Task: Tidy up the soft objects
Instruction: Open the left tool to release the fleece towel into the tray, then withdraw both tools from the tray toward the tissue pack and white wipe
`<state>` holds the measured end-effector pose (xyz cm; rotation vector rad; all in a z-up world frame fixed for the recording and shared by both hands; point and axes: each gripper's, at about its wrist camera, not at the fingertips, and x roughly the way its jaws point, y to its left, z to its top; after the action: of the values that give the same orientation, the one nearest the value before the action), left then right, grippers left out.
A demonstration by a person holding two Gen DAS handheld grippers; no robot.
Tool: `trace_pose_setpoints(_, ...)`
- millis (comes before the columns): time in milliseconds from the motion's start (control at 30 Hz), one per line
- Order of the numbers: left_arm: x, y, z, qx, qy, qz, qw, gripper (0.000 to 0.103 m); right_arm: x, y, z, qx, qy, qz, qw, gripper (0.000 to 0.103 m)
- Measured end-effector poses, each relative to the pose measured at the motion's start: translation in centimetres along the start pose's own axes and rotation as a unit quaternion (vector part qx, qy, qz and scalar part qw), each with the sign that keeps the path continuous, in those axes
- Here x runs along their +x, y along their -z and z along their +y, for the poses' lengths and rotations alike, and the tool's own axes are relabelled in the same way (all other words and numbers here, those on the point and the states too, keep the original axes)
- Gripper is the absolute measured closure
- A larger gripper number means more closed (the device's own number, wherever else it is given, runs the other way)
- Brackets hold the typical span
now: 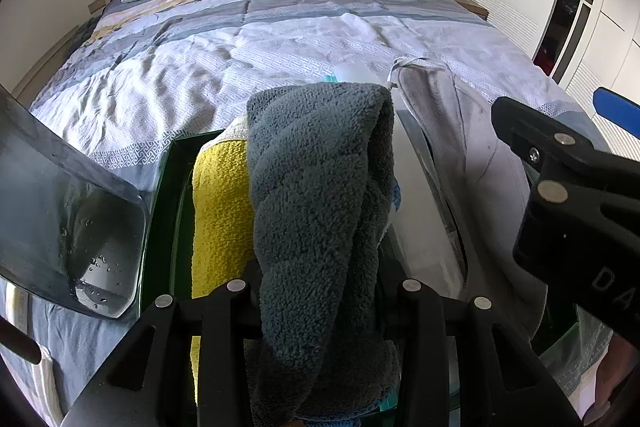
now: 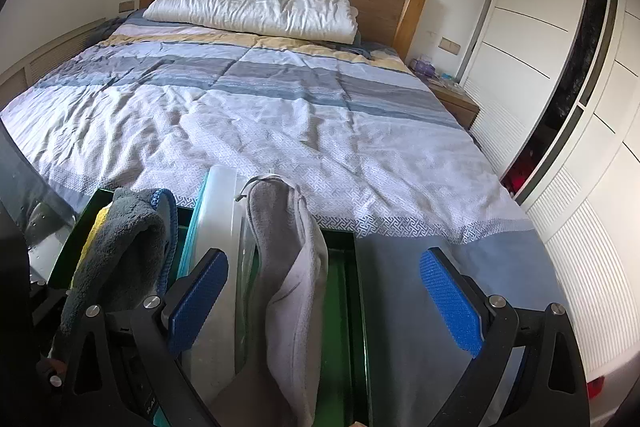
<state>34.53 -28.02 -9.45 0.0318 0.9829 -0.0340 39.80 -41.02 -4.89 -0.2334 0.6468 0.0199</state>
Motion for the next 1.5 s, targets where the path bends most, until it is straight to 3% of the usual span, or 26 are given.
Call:
trace_pose_setpoints(200,0.1,0.0,-0.1,0.002,0.0,0.001,1.0,0.06,0.1,0.1,-0.2,0.003,0.001,0.002,1.0,0.004)
trace_pose_setpoints(567,0.1,0.1,-0.7,0.003,0.0,0.004,1.0,0.059,0.1,0.1,-0.7,0.01,0.006,0.002,1.0,0.004)
trace_pose_setpoints(733,0.0,0.0,-0.6,-0.002,0.007,0.003,1.0,0.042,0.0,0.2,-0.8,0.014,0.008,0.001,1.0,0.004)
trace_pose_setpoints(800,-0.2,0.0,-0.6,-0.001,0.006,-0.002,1.0,0.042,0.0,0.2,-0.9,0.017,0.008,0.001,1.0,0.004)
trace_pose_setpoints(1000,-1.1,-0.5,-0.7,-0.003,0.012,-0.016,0.9998,0.027,-0.3,0.2,-1.2,0.024,0.014,-0.001,1.0,0.004)
trace_pose_setpoints(1500,-2.7,-0.4,-1.0,0.003,0.017,-0.028,0.9994,0.027,-2.3,0.1,-1.8,0.034,0.025,-0.008,0.999,0.004)
